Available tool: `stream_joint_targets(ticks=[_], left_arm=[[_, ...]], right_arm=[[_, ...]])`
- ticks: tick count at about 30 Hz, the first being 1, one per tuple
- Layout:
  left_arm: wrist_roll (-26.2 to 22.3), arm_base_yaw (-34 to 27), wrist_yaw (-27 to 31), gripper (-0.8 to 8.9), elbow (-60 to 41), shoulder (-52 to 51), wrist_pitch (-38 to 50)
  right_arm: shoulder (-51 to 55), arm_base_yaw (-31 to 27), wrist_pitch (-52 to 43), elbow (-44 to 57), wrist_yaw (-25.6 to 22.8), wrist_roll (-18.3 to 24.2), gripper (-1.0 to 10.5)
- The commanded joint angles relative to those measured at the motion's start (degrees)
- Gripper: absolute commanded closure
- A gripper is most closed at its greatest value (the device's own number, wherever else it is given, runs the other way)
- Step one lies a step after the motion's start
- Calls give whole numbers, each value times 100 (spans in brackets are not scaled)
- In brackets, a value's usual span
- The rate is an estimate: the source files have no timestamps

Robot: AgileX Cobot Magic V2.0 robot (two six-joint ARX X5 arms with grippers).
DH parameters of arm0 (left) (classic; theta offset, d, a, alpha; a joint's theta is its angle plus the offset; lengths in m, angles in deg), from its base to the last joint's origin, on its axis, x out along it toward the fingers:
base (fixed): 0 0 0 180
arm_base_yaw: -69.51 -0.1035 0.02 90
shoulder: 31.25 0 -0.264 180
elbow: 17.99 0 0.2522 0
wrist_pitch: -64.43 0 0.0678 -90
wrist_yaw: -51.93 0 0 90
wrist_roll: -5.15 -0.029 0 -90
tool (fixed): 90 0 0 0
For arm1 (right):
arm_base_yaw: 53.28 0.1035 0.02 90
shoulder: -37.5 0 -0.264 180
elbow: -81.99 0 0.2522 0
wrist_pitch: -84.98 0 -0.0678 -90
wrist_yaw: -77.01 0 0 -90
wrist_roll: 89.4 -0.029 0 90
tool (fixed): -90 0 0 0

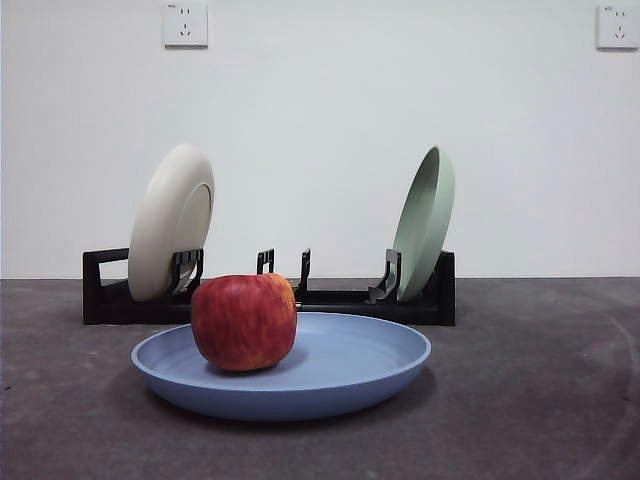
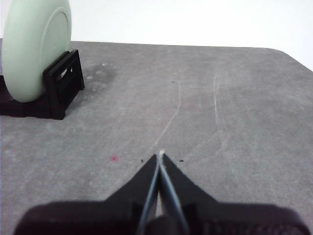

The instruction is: Take the blue plate from the plate rack,put the plate on the table,take the apple from the table,put the apple in the plate

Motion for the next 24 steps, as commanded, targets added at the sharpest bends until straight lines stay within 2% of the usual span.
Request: stream_joint_targets(ticks=[1, 24], left_arm=[[33, -17, 9, 817, -59, 24, 22], [31, -17, 9, 817, -59, 101, 22]], right_arm=[[9, -7, -39, 61, 2, -2, 945], [9, -7, -39, 61, 2, -2, 945]])
